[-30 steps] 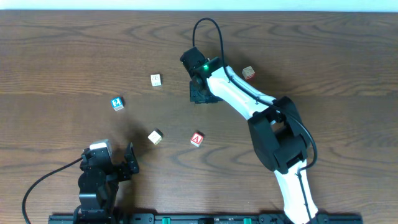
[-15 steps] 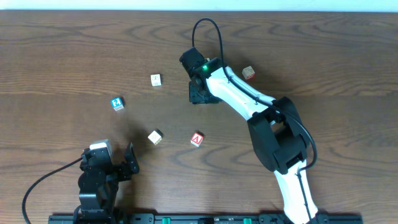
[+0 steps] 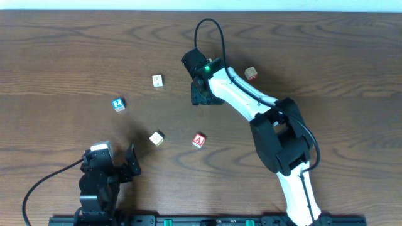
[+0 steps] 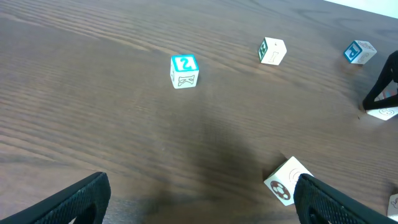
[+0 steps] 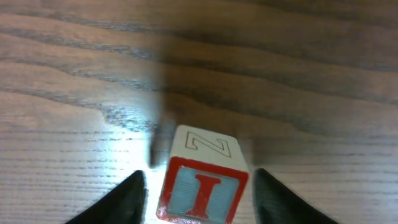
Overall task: Spell out Ai2
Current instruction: 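Lower the 'I' block and release it near the center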
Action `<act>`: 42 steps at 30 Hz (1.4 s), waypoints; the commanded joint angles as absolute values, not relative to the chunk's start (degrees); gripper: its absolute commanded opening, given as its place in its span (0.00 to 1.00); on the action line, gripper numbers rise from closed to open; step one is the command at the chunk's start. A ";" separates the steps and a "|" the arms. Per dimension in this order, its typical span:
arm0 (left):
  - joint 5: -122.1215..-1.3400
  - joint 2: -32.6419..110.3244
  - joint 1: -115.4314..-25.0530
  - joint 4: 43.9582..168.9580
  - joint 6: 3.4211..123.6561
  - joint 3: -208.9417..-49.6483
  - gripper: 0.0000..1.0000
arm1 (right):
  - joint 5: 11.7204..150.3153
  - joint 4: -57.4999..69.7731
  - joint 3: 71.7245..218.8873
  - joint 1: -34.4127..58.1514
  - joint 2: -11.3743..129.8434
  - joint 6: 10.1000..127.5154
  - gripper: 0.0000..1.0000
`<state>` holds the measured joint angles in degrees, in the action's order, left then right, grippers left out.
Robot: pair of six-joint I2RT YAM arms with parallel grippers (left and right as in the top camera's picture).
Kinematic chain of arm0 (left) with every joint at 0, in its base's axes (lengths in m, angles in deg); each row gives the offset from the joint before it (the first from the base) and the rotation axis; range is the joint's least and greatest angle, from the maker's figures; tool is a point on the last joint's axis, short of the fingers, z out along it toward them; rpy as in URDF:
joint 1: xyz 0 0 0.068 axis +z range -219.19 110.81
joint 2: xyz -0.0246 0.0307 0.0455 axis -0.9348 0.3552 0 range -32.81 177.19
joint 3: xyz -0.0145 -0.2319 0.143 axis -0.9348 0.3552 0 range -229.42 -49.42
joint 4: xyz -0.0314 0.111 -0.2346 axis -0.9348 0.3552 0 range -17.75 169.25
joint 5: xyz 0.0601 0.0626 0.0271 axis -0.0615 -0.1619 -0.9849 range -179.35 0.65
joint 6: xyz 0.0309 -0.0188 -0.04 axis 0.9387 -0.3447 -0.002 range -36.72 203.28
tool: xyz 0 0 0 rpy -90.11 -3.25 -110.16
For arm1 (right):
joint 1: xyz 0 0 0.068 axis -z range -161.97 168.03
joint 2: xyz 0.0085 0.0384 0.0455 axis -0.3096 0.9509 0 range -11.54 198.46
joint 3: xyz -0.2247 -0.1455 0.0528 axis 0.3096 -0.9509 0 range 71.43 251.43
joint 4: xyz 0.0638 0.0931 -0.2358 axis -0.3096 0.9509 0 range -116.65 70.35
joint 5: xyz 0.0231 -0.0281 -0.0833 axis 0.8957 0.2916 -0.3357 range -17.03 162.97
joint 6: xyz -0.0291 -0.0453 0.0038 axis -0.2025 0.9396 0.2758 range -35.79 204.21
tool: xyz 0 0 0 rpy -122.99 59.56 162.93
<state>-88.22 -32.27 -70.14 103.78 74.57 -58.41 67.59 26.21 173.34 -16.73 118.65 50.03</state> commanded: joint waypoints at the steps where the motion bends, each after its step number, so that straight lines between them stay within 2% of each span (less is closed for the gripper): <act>1: -88.44 -32.55 -69.90 103.63 75.40 -57.80 0.95 | 67.22 28.90 177.53 -16.47 119.29 50.43 0.73; 2: -88.44 -32.55 -69.90 103.63 75.37 -57.80 0.95 | 67.24 31.11 179.46 -16.32 119.29 50.40 0.76; 6: -88.44 -32.55 -69.90 103.63 75.37 -57.80 0.95 | 68.31 43.63 190.56 -16.34 119.18 50.40 0.78; 10: -88.44 -32.55 -69.90 103.63 75.37 -57.80 0.95 | 70.01 51.02 197.58 -18.46 117.65 50.51 0.82; 17: -88.44 -32.55 -69.90 103.63 75.37 -57.80 0.95 | 64.77 55.96 197.23 -26.85 110.02 49.92 0.87; 20: -88.44 -32.55 -69.90 103.63 75.37 -57.80 0.95 | 62.71 57.03 190.19 -28.93 106.28 47.74 0.88; 22: -88.44 -32.55 -69.90 103.63 75.37 -57.80 0.95 | 62.97 55.17 181.05 -29.52 102.46 44.74 0.88; 27: -88.44 -32.55 -69.90 103.61 75.37 -57.80 0.95 | 67.41 37.21 152.44 -33.04 86.65 38.45 0.92; 30: -88.44 -32.55 -69.90 103.63 75.37 -57.80 0.95 | 69.51 31.57 143.94 -33.52 82.72 33.33 0.87; 33: -88.44 -32.55 -69.90 103.63 75.37 -57.80 0.95 | 73.75 24.68 138.74 -33.32 83.44 31.06 0.78; 42: -88.44 -32.55 -69.90 103.63 75.37 -57.80 0.95 | 71.91 18.08 138.17 -31.96 91.16 24.55 0.77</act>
